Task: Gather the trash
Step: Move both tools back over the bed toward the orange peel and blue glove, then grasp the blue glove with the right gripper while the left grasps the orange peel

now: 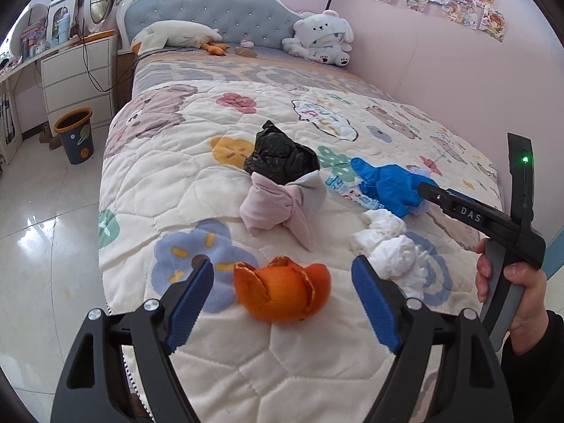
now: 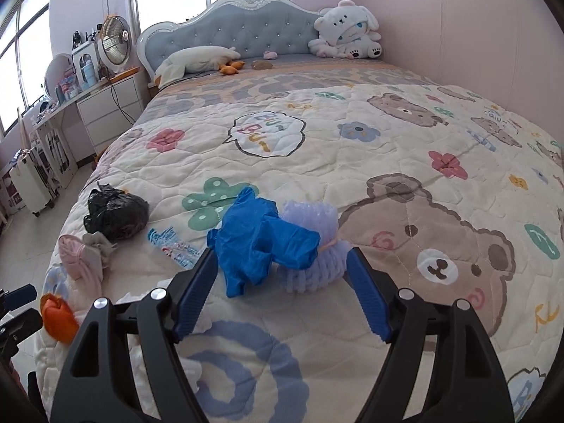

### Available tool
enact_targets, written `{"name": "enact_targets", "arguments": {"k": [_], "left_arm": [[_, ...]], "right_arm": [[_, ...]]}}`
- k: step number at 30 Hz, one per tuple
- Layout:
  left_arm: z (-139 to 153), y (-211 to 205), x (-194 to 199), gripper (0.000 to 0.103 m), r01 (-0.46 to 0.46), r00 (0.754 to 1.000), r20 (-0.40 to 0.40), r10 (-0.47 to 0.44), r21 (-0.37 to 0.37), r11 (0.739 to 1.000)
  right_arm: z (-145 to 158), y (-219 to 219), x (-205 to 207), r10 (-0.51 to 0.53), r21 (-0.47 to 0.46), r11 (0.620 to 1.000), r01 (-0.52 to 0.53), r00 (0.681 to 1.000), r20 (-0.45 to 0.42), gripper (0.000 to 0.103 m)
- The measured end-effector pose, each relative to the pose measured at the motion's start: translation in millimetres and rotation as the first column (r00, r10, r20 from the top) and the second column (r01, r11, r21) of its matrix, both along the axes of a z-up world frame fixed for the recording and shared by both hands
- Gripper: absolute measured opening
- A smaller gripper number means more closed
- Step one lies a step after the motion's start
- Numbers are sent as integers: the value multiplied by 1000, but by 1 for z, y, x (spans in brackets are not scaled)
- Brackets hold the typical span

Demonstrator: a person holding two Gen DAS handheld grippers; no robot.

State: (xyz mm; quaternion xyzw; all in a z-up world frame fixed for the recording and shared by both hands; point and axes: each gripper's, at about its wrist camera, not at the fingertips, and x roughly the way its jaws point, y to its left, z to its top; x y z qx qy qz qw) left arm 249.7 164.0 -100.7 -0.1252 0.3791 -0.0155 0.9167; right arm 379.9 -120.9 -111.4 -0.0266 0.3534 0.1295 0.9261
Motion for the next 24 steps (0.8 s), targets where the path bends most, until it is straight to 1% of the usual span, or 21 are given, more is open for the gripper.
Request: {"name": "enact_targets", "arguments": {"k": [6, 10, 13, 16, 19, 21, 24], "left_arm": [[-11, 3, 10, 77, 4, 1000, -12, -4, -16, 1000], [-17, 1, 15, 77, 8, 1000, -10, -8, -15, 1000], [-21, 2, 19, 77, 8, 1000, -14, -9, -27, 1000], [-24, 2, 22, 76, 10, 1000, -18, -10, -36, 999], [-26, -1, 23, 67, 16, 1000, -17, -17, -28, 999], [-27, -6, 24, 59, 32, 999, -13, -32, -16, 999], [-26, -10, 24, 52, 45, 999, -4, -45, -5, 999]], "right_arm": [[-10, 10, 10, -10, -16, 1000, 10, 1000, 15, 71], [-17, 19, 14, 2, -52, 999, -1, 1000, 29, 63], [-20, 24, 16, 7, -69, 998, -4, 999, 37, 62], [-21, 30, 20, 15, -92, 996, -11, 999, 44, 57], [-23, 35, 25, 23, -114, 993, -17, 999, 47, 54], [-24, 39, 27, 28, -127, 992, -22, 998, 49, 52], [-25, 45, 31, 36, -144, 989, -29, 998, 47, 49]]}}
